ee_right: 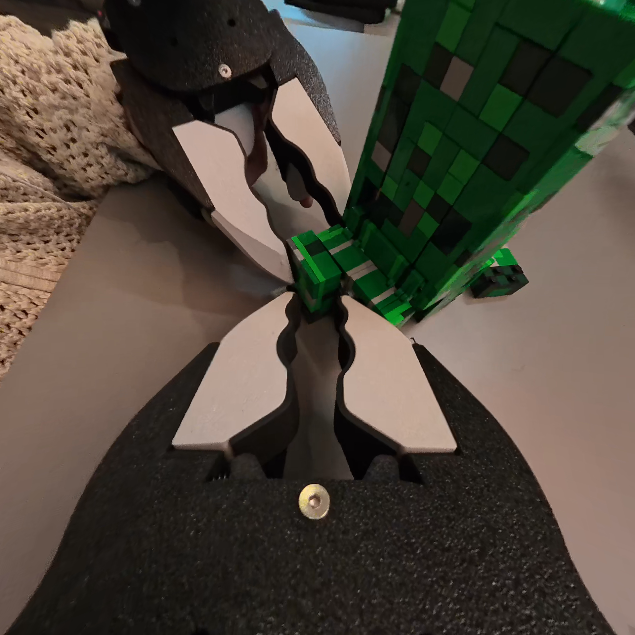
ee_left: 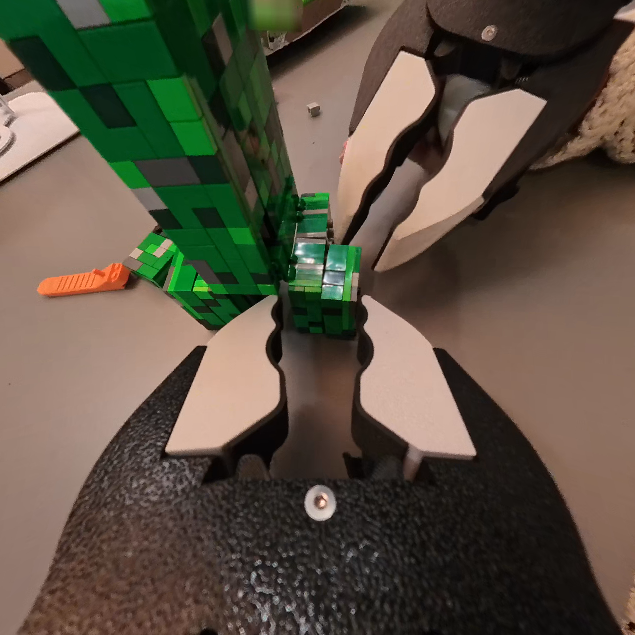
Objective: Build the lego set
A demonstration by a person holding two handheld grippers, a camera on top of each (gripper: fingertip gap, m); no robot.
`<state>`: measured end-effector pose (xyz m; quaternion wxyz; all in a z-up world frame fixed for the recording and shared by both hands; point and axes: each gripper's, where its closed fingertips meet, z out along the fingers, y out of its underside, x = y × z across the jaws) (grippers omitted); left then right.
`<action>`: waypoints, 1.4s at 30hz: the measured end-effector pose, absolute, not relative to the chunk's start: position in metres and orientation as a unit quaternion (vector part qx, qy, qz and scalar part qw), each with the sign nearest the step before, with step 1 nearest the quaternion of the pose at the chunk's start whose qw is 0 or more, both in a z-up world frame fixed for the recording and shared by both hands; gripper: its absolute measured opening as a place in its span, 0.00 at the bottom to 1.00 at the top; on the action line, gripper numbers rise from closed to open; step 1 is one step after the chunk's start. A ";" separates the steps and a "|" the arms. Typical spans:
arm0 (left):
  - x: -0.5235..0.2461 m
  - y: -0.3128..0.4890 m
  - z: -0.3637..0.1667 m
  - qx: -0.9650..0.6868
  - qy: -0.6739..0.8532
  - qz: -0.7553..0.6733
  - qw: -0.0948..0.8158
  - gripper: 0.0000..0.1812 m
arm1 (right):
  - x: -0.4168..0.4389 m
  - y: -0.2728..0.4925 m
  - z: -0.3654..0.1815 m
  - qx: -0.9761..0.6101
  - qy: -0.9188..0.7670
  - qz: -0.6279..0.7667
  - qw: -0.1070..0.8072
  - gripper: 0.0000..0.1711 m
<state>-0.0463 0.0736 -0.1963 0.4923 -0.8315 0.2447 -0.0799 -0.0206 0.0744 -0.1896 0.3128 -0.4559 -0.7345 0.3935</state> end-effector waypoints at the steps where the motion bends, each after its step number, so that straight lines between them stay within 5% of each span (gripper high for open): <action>1: -0.046 0.074 -0.197 -0.832 0.247 -0.078 0.490 0.22 | -0.021 0.073 -0.190 -0.453 -0.738 0.387 0.317 0.11; 28: -0.036 0.056 -0.197 -0.822 0.281 -0.072 0.490 0.12 | -0.016 0.071 -0.196 -0.445 -0.755 0.376 0.301 0.10; 42: -0.044 0.068 -0.195 -0.835 0.235 -0.079 0.492 0.25 | -0.011 0.093 -0.189 -0.443 -0.742 0.392 0.315 0.18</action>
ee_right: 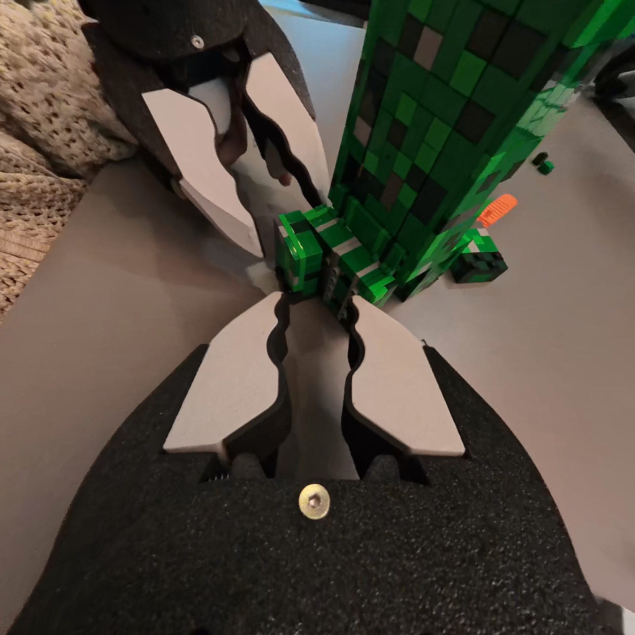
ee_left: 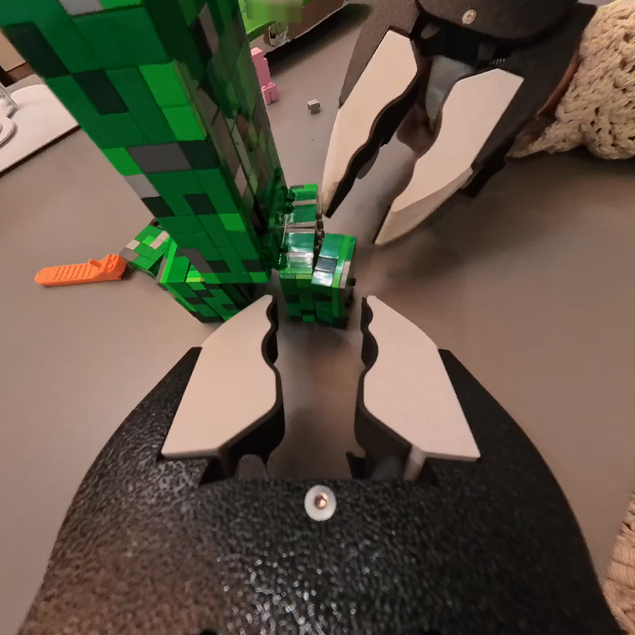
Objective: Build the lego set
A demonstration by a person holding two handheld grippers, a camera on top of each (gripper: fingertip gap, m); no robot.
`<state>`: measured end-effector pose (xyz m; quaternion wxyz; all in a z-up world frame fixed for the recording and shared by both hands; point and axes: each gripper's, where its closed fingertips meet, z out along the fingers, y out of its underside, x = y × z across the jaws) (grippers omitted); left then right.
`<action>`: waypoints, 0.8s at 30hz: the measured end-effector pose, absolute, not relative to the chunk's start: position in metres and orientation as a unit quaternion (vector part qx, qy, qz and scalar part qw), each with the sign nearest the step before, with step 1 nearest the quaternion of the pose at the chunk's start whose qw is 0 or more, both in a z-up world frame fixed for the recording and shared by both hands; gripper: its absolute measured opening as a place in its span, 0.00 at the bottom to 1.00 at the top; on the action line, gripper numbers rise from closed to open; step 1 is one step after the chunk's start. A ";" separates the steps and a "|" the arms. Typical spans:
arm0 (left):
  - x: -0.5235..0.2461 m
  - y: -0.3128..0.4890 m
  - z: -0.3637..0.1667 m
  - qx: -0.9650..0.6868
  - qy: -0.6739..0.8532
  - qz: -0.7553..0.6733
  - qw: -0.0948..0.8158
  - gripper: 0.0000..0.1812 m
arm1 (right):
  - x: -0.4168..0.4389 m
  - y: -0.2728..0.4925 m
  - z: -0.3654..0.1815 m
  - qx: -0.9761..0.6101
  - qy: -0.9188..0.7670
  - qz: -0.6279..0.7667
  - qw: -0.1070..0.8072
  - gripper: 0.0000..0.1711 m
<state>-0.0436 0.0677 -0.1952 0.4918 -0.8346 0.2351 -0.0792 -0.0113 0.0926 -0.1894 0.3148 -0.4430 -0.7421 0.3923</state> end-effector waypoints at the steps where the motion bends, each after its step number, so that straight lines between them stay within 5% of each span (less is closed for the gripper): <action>1: -0.043 0.069 -0.196 -0.836 0.237 -0.079 0.489 0.25 | -0.011 0.091 -0.189 -0.440 -0.743 0.396 0.312 0.18; 11: -0.040 0.076 -0.197 -0.836 0.242 -0.074 0.487 0.23 | -0.014 0.078 -0.191 -0.419 -0.759 0.390 0.311 0.15; 19: -0.041 0.065 -0.197 -0.832 0.252 -0.075 0.488 0.24 | -0.014 0.069 -0.168 -0.349 -0.764 0.342 0.421 0.15; 24: -0.036 0.053 -0.193 -0.818 0.271 -0.080 0.501 0.14 | -0.018 0.059 -0.167 -0.291 -0.786 0.255 0.482 0.14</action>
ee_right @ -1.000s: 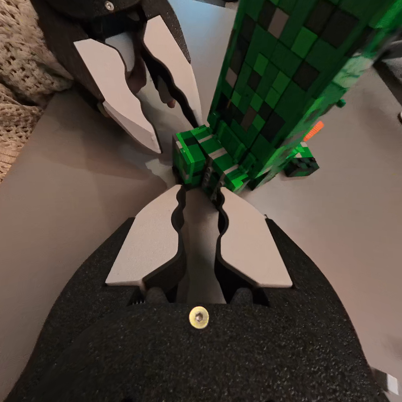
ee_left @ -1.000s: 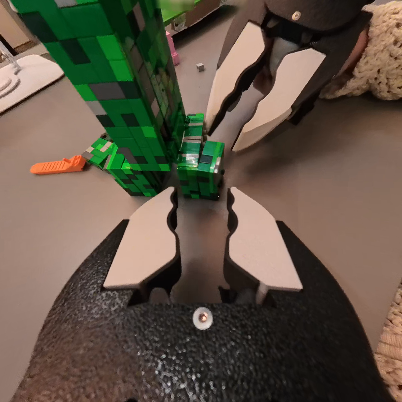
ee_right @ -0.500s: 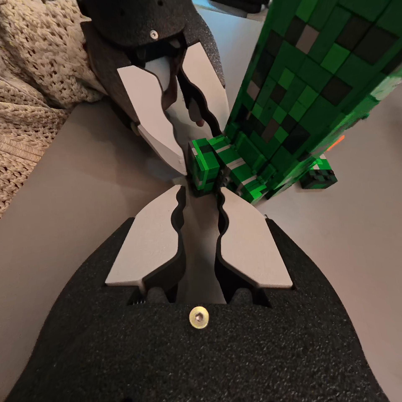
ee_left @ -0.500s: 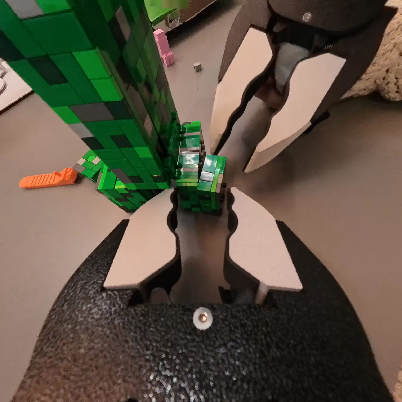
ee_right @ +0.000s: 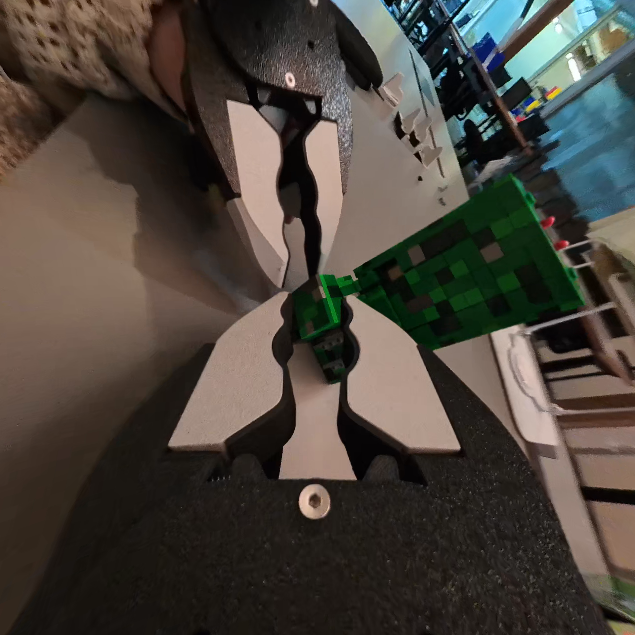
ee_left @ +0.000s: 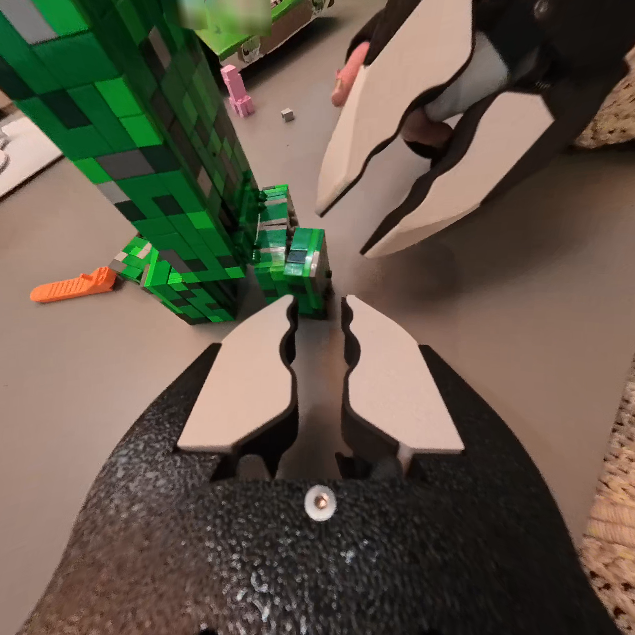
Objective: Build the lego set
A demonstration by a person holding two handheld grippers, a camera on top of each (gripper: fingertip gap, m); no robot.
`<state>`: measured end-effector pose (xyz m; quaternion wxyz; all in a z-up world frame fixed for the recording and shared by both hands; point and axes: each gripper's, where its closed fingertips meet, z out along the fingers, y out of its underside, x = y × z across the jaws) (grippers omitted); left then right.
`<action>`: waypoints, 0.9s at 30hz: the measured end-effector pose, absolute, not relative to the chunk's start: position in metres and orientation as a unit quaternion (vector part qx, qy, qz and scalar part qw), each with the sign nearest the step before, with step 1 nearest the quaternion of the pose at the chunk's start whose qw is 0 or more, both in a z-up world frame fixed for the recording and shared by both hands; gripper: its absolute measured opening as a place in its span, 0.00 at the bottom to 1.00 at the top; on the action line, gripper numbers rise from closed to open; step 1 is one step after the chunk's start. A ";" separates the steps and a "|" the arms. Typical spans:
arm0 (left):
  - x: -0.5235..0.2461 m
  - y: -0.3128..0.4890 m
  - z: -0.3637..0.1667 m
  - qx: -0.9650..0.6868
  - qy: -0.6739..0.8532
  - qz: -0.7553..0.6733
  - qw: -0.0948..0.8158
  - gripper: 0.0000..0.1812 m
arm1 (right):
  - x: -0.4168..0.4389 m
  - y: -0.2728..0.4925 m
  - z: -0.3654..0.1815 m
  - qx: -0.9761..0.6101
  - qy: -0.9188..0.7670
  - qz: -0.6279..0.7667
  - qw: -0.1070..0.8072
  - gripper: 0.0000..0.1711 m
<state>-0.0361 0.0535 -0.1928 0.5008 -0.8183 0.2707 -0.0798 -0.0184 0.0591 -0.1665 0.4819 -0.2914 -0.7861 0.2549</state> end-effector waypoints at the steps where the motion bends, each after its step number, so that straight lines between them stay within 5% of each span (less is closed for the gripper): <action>1: -0.035 0.053 -0.194 -0.819 0.275 -0.077 0.498 0.13 | -0.020 0.061 -0.167 -0.288 -0.787 0.237 0.492 0.14; 16: -0.030 0.057 -0.201 -0.823 0.291 -0.062 0.483 0.12 | -0.025 0.072 -0.180 -0.285 -0.794 0.187 0.503 0.12; 20: -0.034 0.057 -0.192 -0.811 0.277 -0.056 0.512 0.05 | -0.022 0.071 -0.174 -0.275 -0.788 0.193 0.515 0.12; 27: -0.047 0.061 -0.208 -0.853 0.238 -0.041 0.462 0.25 | -0.008 0.083 -0.169 -0.325 -0.779 0.261 0.468 0.14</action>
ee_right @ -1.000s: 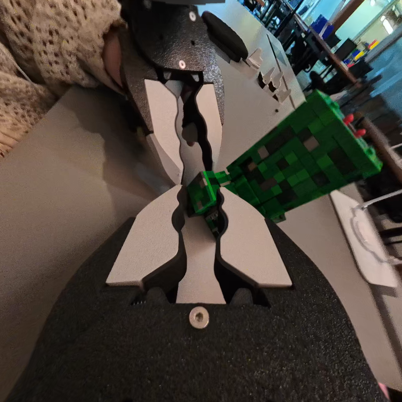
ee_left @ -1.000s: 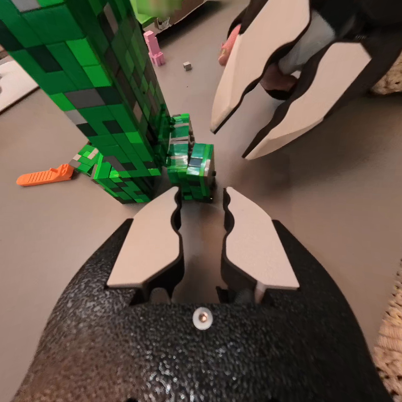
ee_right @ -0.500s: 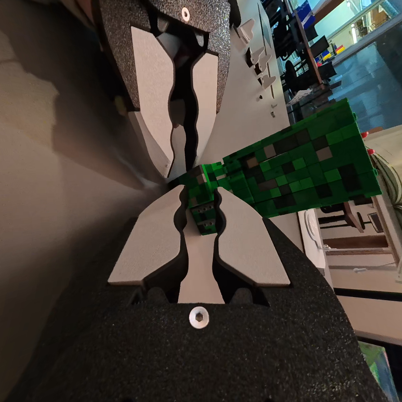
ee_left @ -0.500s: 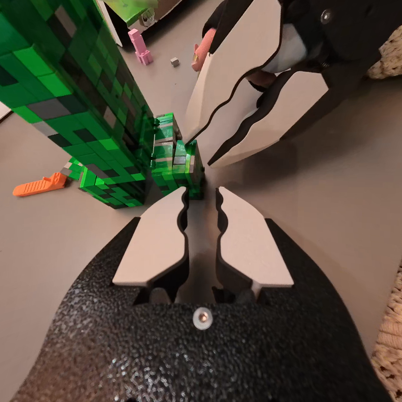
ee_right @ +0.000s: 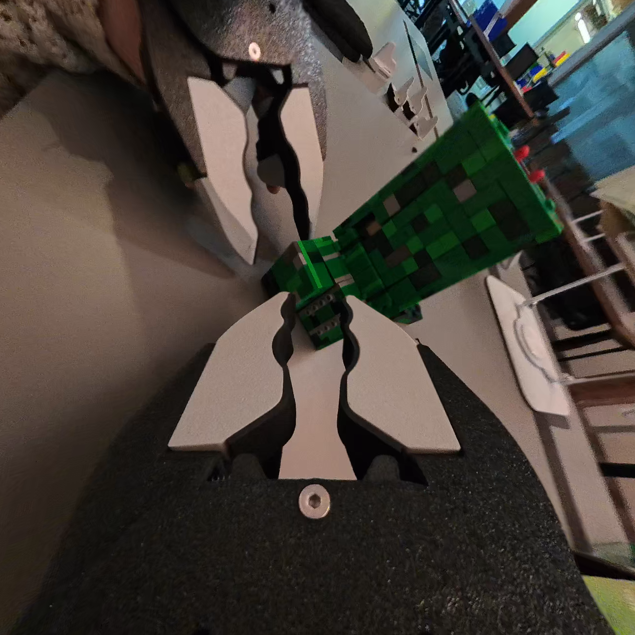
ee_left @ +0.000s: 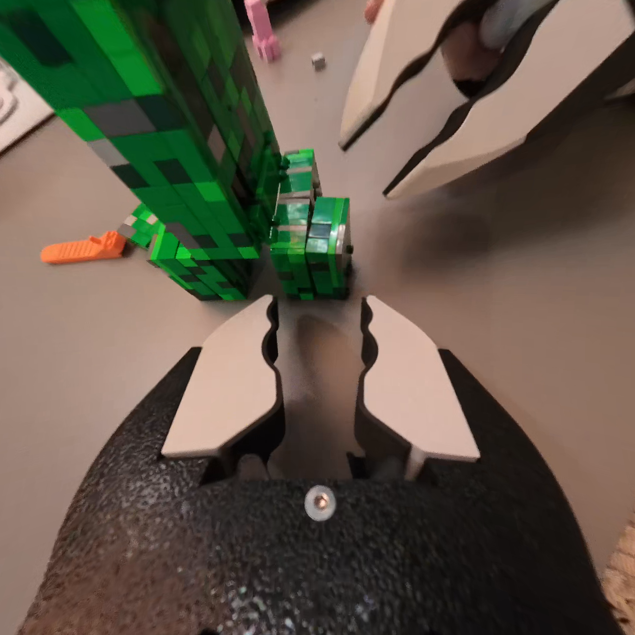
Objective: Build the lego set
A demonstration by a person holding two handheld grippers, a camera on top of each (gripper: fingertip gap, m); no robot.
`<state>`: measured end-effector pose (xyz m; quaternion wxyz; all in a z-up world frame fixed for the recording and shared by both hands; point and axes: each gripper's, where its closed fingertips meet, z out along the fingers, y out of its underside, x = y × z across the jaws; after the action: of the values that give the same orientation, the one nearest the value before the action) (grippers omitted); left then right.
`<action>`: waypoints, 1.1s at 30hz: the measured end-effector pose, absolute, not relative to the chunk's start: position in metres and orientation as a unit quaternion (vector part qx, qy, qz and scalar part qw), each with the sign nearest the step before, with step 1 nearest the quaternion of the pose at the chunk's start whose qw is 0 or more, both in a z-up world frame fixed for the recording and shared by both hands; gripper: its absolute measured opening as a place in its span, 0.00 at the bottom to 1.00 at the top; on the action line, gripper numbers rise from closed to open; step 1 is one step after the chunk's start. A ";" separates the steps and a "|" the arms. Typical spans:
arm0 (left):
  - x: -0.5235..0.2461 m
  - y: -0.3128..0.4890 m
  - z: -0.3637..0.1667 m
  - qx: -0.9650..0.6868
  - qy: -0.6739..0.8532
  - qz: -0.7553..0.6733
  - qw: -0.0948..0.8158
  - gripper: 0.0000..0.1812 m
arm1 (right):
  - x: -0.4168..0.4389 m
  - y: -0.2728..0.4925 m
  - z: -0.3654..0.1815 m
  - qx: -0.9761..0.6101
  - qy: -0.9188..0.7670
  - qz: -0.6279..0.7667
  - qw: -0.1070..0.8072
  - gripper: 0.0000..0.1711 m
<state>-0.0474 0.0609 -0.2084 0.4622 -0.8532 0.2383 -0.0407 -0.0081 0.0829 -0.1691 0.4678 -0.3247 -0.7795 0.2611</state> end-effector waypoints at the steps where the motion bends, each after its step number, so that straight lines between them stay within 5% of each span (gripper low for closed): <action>1: -0.048 0.063 -0.212 -0.858 0.240 -0.035 0.453 0.27 | -0.008 0.085 -0.170 -0.339 -0.775 0.276 0.456 0.16; 22: -0.044 0.084 -0.219 -0.861 0.262 -0.034 0.435 0.25 | -0.013 0.104 -0.197 -0.465 -0.740 0.381 0.301 0.35; 33: -0.043 0.084 -0.219 -0.861 0.265 -0.038 0.432 0.22 | -0.014 0.098 -0.205 -0.461 -0.759 0.371 0.270 0.34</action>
<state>-0.0430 0.0844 -0.2193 0.4319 -0.8613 0.2649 -0.0385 -0.0143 0.0979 -0.2051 0.2698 -0.4614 -0.7592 0.3715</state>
